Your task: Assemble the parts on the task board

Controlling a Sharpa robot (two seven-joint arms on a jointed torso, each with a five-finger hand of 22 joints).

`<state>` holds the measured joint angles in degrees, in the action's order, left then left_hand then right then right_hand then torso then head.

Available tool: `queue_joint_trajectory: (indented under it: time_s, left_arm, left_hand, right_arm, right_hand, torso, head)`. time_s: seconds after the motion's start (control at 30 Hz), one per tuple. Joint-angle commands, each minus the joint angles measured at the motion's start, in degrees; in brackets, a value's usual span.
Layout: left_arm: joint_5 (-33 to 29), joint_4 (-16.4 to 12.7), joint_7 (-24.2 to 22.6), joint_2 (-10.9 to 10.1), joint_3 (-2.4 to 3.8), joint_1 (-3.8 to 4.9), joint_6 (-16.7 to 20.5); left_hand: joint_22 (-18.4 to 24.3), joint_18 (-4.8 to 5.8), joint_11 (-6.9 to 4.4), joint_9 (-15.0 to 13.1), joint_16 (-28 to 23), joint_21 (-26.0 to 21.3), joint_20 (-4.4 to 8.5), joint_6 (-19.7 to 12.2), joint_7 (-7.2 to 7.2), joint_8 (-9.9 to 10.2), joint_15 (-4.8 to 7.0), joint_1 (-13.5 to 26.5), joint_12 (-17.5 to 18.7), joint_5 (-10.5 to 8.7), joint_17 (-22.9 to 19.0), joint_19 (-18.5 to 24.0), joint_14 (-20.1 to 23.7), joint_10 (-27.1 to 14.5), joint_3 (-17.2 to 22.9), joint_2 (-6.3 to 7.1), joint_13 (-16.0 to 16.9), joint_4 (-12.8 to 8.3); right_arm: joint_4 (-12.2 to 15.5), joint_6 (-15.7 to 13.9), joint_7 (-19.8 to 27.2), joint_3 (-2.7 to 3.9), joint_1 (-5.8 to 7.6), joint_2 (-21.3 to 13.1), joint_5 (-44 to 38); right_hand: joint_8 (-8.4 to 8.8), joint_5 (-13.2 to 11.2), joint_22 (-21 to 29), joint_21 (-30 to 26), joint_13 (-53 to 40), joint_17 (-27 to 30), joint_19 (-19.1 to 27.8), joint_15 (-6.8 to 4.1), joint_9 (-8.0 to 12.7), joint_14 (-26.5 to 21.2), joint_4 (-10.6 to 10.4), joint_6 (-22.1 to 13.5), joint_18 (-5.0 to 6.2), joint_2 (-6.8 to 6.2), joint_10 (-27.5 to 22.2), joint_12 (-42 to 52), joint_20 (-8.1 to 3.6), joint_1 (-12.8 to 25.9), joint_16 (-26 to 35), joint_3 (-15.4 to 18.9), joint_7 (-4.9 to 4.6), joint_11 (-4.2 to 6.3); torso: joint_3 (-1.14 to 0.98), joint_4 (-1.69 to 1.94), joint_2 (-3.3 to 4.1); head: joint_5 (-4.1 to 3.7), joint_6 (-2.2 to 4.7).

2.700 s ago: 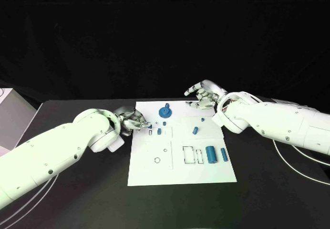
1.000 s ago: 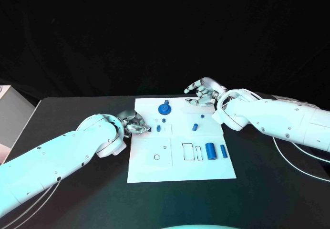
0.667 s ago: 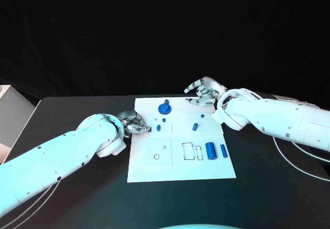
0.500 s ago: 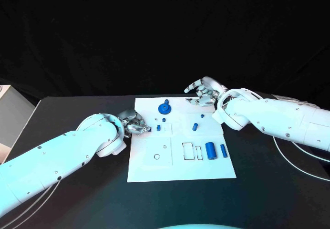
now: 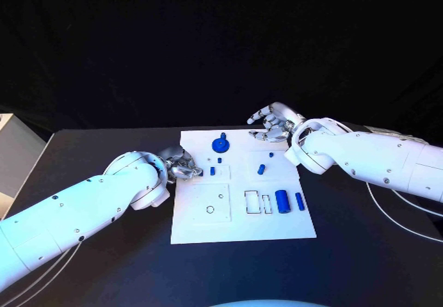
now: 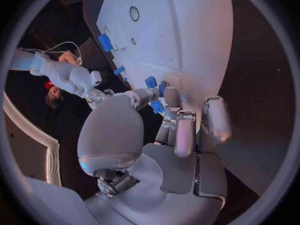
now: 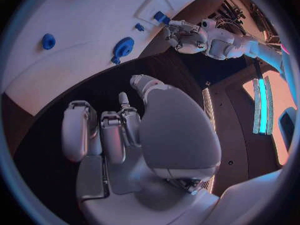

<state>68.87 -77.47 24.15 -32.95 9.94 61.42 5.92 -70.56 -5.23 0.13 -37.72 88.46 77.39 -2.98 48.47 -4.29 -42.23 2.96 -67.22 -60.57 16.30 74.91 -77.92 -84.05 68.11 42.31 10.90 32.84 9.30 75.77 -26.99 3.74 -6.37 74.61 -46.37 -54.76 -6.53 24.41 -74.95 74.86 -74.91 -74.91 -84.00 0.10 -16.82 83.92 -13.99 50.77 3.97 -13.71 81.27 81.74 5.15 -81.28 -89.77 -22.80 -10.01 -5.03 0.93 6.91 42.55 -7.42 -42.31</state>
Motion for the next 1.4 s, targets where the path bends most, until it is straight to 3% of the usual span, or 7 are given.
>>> queue_joint_trajectory:
  time_s: [0.03, 0.7, 1.4]
  left_arm:
    - [0.88, 0.14, 0.23, 0.16, -0.15, -0.13, -0.31]
    - [1.0, -0.4, 0.67, -0.28, -0.15, -0.23, 0.2]
    - [1.72, 0.21, 0.46, -0.17, -0.14, -0.25, 2.25]
  left_hand:
    - [-0.05, 0.51, -0.32, -0.01, 0.22, 0.21, -0.01, 0.55, -0.03, -0.25, 0.46, -0.02, -0.01, 0.28, 11.76, -0.43, -4.84, 0.23, 9.92, -0.6, -0.14, -9.5]
    - [-0.43, 0.6, -0.38, 0.06, 0.39, 0.47, 0.03, 0.68, 0.02, -0.28, 0.5, 0.1, -0.31, 0.26, 12.19, -0.68, -4.99, 0.65, 10.22, -0.65, 0.45, -9.77]
    - [-0.71, 0.66, -0.42, 0.12, 0.42, 0.66, 0.07, 0.83, 0.06, -0.31, 0.54, 0.23, -0.37, 0.28, 12.28, -0.86, -5.03, 0.85, 10.47, -0.67, 0.55, -9.97]
  right_arm:
    - [0.1, 0.63, 0.45, 0.02, -0.02, -0.01, -0.11]
    - [0.11, 0.64, 0.45, 0.02, -0.02, -0.09, -0.11]
    - [0.16, 0.65, 0.43, 0.02, -0.02, -0.15, -0.11]
  right_hand:
    - [0.36, 0.33, -1.91, 0.33, -7.15, -15.09, -2.3, 0.13, 0.06, 6.08, -0.18, 0.33, -0.55, -0.16, 0.34, 0.34, 0.42, 0.5, -0.23, -0.31, -0.09, 0.06]
    - [0.36, 0.33, -1.91, 0.33, -7.15, -15.09, -2.3, 0.13, 0.06, 6.08, -0.18, 0.33, -0.55, -0.16, 0.34, 0.34, 0.42, 0.5, -0.23, -0.31, -0.09, 0.06]
    - [0.38, 0.55, -1.96, 0.37, -7.2, -15.09, -2.32, 0.12, 0.06, 6.08, -0.05, 0.41, -0.56, -0.24, 0.42, 0.41, 0.41, 0.69, -0.23, -0.63, -0.08, 0.07]
  torso:
    - [0.0, 0.03, -0.02]
    - [0.08, 0.05, -0.05]
    - [0.0, 0.0, -0.05]
  head:
    - [-0.02, -0.05]
    - [-0.09, -0.29]
    - [-0.04, -0.36]
